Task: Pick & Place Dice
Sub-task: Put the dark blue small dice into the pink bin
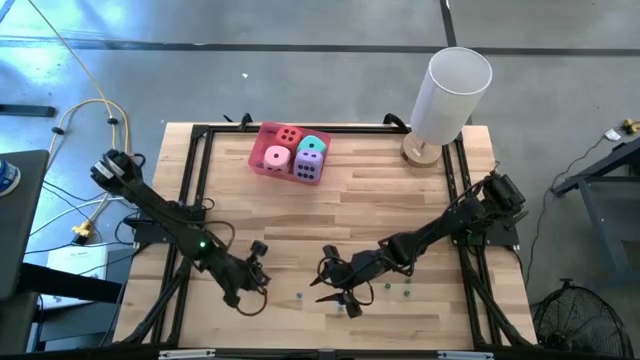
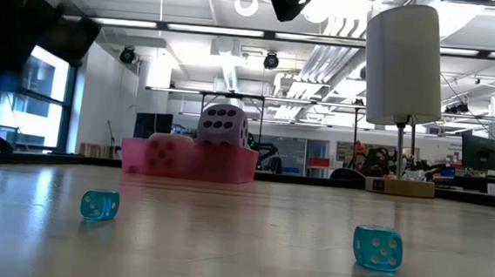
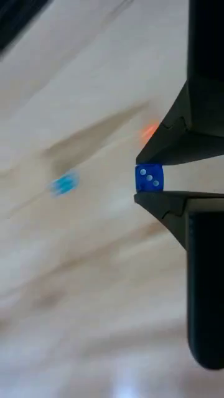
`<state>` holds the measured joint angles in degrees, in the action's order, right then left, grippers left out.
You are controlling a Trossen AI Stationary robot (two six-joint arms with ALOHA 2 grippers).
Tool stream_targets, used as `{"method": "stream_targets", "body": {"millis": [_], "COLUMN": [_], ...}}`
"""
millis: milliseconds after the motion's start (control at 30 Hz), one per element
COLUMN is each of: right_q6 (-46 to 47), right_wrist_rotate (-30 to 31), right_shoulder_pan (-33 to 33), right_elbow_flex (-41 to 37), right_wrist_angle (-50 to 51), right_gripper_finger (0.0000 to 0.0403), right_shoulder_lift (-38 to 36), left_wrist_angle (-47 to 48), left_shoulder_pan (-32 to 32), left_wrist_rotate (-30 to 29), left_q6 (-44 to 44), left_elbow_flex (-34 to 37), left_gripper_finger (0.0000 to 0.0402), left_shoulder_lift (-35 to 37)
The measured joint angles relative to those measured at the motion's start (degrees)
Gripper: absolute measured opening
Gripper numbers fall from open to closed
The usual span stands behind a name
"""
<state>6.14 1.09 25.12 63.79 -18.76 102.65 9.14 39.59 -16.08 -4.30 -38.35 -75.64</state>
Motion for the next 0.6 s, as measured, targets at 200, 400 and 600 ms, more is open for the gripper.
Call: {"method": "stream_targets", "body": {"millis": [200, 400, 600], "right_q6": [0.16, 4.4, 4.73], "right_wrist_rotate": [0.37, 0.3, 0.38], "right_shoulder_pan": [0.02, 0.1, 1.47], "right_elbow_flex": [0.0, 0.0, -0.01], "right_wrist_angle": [-0.08, 0.32, 2.19], "right_gripper_finger": [0.0188, 0.0188, 0.0188], "right_shoulder_lift": [0.0, 0.0, 0.0], "left_wrist_angle": [1.97, 3.87, 12.62], "left_shoulder_pan": [-2.73, -16.19, -36.61], "left_wrist_rotate": [-14.95, -19.01, -4.7], "left_q6": [16.4, 22.25, 17.62], "left_elbow_flex": [-7.91, -11.1, -11.12], "left_gripper_finger": [0.0041, 0.0041, 0.0041], "left_shoulder_lift": [7.26, 13.89, 16.99]}}
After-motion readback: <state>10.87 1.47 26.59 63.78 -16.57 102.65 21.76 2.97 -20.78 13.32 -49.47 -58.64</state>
